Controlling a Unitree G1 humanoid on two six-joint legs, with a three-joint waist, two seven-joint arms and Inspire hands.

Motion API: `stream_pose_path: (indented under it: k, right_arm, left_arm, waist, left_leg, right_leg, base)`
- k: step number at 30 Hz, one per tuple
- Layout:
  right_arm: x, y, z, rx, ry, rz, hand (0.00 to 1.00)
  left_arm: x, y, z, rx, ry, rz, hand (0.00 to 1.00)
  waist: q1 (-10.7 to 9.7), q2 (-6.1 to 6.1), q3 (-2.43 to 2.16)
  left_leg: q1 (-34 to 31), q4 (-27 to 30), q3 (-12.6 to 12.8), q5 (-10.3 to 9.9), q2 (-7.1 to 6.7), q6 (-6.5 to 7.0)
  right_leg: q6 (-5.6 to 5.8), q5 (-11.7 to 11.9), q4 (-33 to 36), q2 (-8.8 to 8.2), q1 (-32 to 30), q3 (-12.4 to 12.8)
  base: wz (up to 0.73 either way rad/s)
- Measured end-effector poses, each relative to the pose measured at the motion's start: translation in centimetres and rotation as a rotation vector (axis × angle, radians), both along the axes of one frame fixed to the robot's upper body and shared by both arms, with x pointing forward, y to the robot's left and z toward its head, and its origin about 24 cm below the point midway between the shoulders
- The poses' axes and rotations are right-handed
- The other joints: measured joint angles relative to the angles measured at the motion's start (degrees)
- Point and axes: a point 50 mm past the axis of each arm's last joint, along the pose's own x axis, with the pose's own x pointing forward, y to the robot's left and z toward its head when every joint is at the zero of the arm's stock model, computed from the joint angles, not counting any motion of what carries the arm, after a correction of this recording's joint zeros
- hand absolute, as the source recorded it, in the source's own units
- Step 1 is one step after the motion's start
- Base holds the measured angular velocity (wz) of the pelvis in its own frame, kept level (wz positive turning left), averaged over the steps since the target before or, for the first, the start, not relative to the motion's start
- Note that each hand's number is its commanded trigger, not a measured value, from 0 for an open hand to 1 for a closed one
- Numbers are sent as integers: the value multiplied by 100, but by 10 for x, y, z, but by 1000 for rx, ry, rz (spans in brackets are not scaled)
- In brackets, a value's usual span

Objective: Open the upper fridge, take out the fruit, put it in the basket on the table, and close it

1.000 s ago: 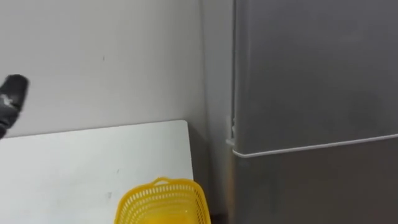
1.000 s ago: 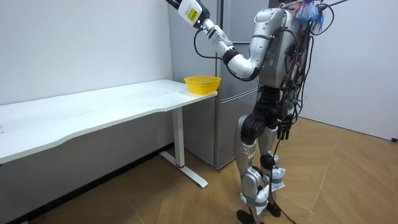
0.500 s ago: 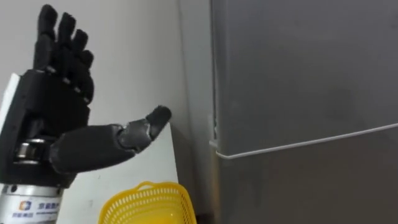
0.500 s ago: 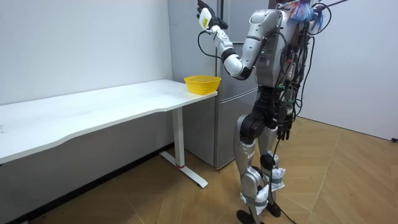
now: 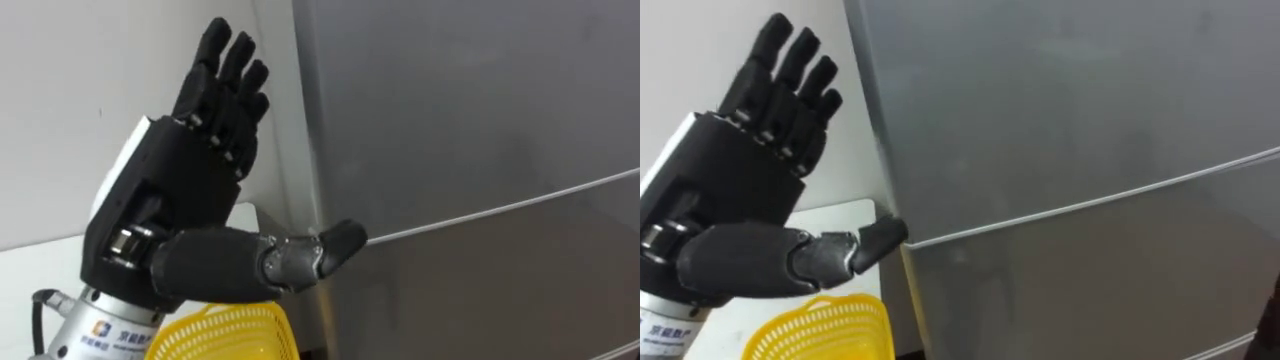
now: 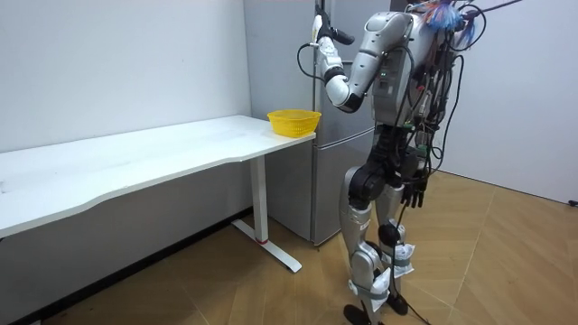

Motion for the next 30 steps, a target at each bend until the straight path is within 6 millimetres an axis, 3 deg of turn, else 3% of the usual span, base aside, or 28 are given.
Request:
stream_pose_path:
  k: [7, 14, 24, 25, 26, 27, 30]
  right_arm:
    - [4, -2, 1, -8, -2, 26, 0]
    - [3, -2, 1, -11, 7, 33, 0]
    - [11, 0, 1, 2, 0, 78, 0]
    - [12, 1, 1, 4, -1, 79, 0]
    - [13, 1, 1, 10, -2, 81, 0]
    - [14, 1, 1, 14, -1, 85, 0]
    - [13, 2, 1, 19, 4, 96, 0]
  left_arm:
    - [-1, -9, -4, 28, 7, -72, 0]
    - [1, -10, -8, 48, 18, -101, 0]
    - [9, -14, -23, 79, 86, -145, 0]
    - [9, -14, -23, 81, 90, -147, 51]
    - [9, -14, -24, 84, 97, -150, 66]
    - [9, -15, -24, 86, 101, -151, 100]
    - [10, -15, -25, 91, 108, -157, 100]
  waist:
    - [9, -12, 8]
    - [23, -69, 46]
    - [59, -88, 33]
    - [60, -91, 30]
    - [65, -98, 25]
    - [79, -102, 15]
    - [112, -102, 7]
  left_leg:
    - [0, -39, 112, 4, 8, 5]
    - [-28, -44, 121, 4, 7, 5]
    - [-38, -44, 131, 4, 11, 5]
    - [-37, -44, 142, 4, 12, 5]
    - [-36, -44, 179, 4, 16, 5]
    - [-36, -42, 192, 4, 19, 5]
    - [-35, -39, 198, 4, 21, 5]
  right_leg:
    - [0, 0, 22, 2, -67, 92]
    - [1, 0, 10, 3, -80, 93]
    - [3, 3, 25, 1, -69, 57]
    - [3, 4, 26, 1, -69, 57]
    - [4, 5, 27, 1, -70, 59]
    - [4, 9, 27, 1, -67, 60]
    - [5, 18, 28, 2, -64, 61]
  base:
    - [-8]
    - [0]
    - [0]
    - [0]
    - [0]
    - [0]
    - [0]
